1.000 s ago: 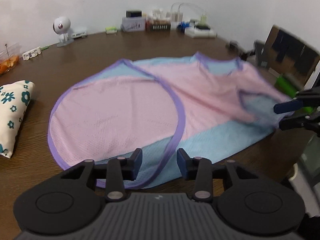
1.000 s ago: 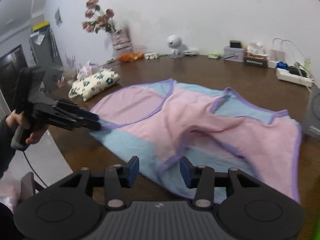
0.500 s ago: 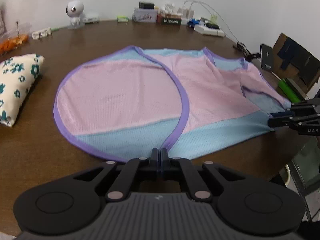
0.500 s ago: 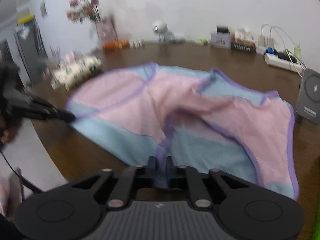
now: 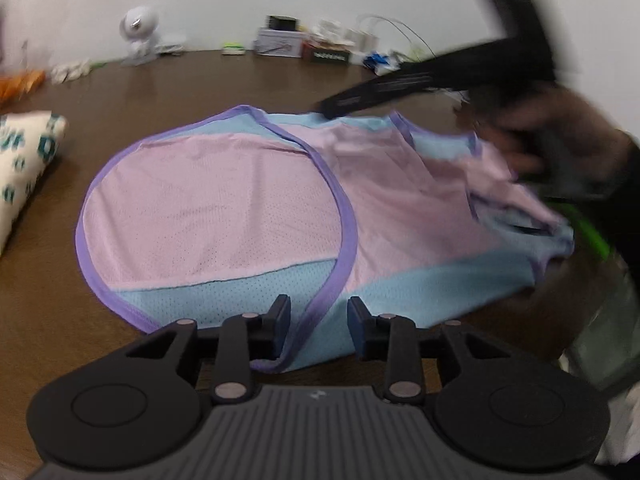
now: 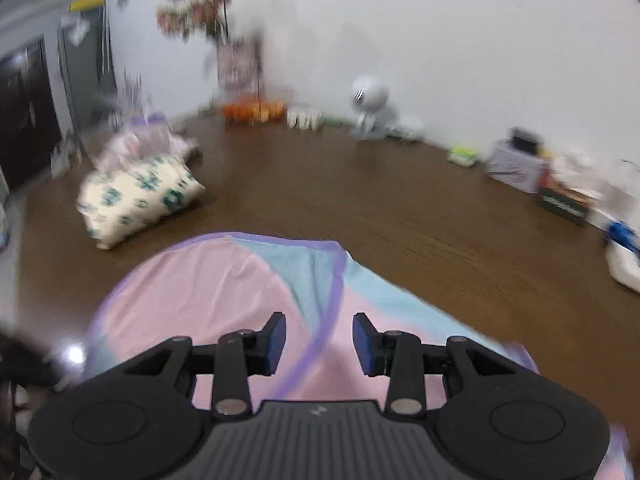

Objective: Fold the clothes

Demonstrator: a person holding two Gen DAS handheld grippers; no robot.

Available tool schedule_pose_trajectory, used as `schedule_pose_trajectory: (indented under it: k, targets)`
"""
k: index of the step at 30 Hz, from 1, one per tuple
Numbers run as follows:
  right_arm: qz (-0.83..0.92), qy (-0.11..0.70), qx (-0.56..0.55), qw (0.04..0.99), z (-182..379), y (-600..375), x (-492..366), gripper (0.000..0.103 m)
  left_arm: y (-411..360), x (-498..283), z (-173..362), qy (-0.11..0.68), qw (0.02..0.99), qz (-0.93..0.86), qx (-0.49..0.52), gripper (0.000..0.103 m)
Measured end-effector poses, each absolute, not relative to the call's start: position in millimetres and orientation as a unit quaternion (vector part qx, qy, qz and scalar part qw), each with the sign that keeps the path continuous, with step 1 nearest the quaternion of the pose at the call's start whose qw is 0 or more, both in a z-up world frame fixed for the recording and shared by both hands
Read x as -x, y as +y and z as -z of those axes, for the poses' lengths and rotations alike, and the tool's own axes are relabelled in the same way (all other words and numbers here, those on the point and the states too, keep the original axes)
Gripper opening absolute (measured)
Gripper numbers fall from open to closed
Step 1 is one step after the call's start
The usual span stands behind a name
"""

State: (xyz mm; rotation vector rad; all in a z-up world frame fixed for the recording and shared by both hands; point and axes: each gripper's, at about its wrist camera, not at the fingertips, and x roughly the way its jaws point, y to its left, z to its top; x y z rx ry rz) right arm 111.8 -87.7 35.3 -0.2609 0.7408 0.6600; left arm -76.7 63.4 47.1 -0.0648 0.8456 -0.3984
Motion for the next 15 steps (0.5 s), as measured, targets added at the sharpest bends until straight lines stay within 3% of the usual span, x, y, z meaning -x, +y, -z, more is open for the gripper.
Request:
schedule_pose_trajectory:
  k: [2,5,8,15]
  targets:
    - [-0.311,0.380,0.137,0.860,-26.0,-59.4,-148.4,0.032,63.2,74.3,-46.5,0.410,0.890,0.192,0.045,0.031]
    - [-0.287,0.411,0.130,0.855,-12.0,-44.1,-180.3,0.030,61.6,74.3,-47.1,0.415,0.886,0.201,0.039,0.016]
    - [-0.269,0.426,0.108,0.857,-3.0,-45.6,-196.7,0.009,62.5,75.7,-47.2,0.418,0.883,0.210,0.038,0.002]
    - [-0.280,0.414,0.091,0.861,-13.5,-59.0,-198.8,0.005,71.0,83.2,-56.4,0.406,0.886,0.217,0.045,0.002]
